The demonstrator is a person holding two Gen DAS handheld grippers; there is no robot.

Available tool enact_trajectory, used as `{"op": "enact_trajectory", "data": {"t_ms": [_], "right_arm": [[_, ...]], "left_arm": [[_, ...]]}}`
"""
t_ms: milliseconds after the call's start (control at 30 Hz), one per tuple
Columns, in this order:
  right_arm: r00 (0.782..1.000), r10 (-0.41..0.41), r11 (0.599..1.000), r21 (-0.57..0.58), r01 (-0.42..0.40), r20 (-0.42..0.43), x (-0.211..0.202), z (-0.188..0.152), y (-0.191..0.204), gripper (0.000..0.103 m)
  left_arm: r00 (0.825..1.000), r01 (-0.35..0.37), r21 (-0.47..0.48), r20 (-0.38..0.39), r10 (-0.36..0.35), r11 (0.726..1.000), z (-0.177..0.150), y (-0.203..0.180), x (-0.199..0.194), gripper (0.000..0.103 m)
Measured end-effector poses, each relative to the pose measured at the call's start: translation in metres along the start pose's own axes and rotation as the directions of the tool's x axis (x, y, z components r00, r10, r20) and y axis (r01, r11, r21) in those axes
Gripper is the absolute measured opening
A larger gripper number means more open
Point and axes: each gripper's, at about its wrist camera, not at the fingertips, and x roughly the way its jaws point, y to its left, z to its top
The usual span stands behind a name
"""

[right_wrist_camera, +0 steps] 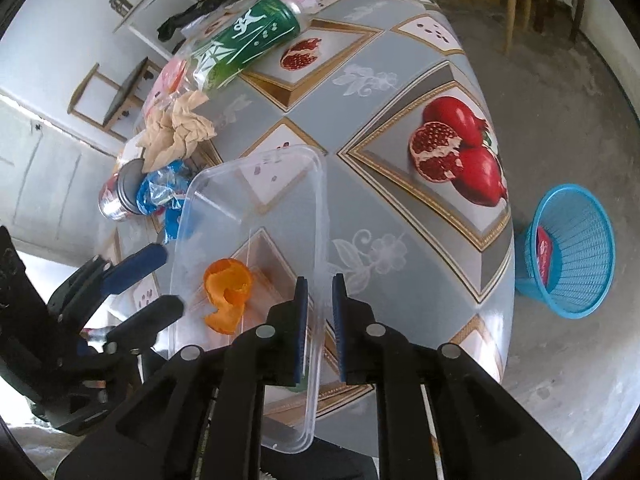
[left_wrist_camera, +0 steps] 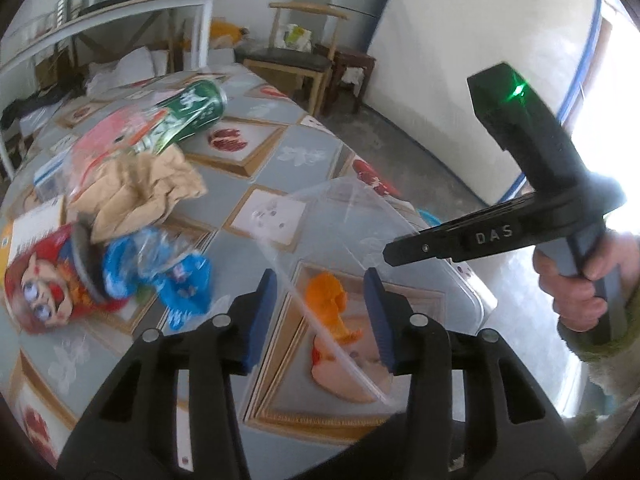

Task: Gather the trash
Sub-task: 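Grasp the clear box rim with the right tool while the left tool grasps the orange peel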

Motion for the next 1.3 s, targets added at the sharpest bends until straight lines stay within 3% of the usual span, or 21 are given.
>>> {"op": "enact_trajectory", "data": {"t_ms": [233, 467, 767, 967, 1167, 1300], "right_arm": [[0.999, 0.011, 1.0, -0.003, -0.011, 0.03, -0.007, -0.004, -0.002, 0.013], [0.998, 0.039, 0.999, -0.014, -0.038, 0.054, -0.011, -0.009, 0.002, 0.013], [0.987, -0.082, 0.985, -0.14, 0.101, 0.137, -0.029, -0.014, 0.03, 0.006], [0.978, -0.122, 0.97, -0.189, 0.154, 0.17, -0.034, -0.018, 0.043, 0.005], [0.972, -0.142, 0.959, -0.217, 0.181, 0.186, -0.036, -0.022, 0.051, 0.005], [0.971, -0.147, 0.958, -0.217, 0.188, 0.191, -0.035, -0.022, 0.053, 0.005]], "left_arm": [[0.998, -0.048, 0.107, -0.034, 0.052, 0.993, 0.011, -0.011, 0.013, 0.038], [0.999, 0.038, 0.032, -0.031, -0.037, 0.999, 0.018, 0.003, 0.008, 0.034], [0.994, 0.098, 0.095, -0.055, -0.093, 0.991, 0.016, 0.0, 0.004, 0.034], [0.988, 0.076, 0.179, -0.149, -0.049, 0.981, 0.015, -0.008, 0.015, 0.034], [0.961, 0.066, 0.217, -0.276, -0.003, 0.974, 0.01, -0.011, 0.029, 0.034], [0.952, 0.057, 0.222, -0.306, 0.014, 0.973, 0.013, -0.012, 0.034, 0.034]]}}
